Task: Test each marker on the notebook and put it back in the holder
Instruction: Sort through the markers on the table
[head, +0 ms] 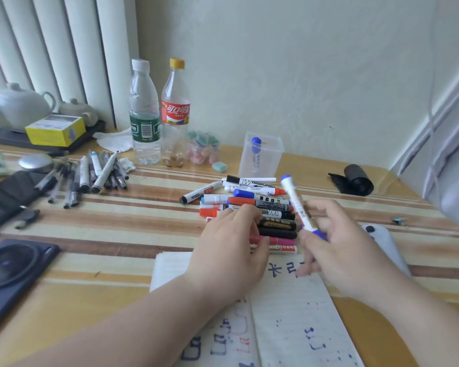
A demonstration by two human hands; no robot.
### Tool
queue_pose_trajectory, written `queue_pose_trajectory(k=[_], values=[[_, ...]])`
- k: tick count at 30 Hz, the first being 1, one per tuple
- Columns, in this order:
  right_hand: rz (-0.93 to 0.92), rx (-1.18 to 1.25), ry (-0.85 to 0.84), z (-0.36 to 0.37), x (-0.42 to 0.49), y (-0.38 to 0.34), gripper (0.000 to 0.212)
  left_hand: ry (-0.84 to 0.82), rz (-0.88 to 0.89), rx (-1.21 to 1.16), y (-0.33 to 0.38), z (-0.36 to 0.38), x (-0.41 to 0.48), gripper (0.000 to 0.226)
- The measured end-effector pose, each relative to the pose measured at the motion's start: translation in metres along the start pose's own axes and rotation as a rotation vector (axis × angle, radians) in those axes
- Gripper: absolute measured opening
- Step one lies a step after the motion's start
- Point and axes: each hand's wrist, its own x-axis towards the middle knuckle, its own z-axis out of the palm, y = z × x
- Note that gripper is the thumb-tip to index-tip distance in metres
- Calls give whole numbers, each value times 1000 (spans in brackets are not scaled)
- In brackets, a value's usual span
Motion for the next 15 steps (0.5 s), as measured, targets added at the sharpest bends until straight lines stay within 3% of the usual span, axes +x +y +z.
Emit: queue_pose_trajectory(k=[5,9,15], values=[[-99,-40,263,-24,28,-35,13,-23,2,66,-1,0,1,19],[-156,28,481,-31,78,-52,22,-57,9,179,-4,5,1,15],[-224,-29,584,-26,151,-64,16,-81,-6,227,-7,8,1,14]])
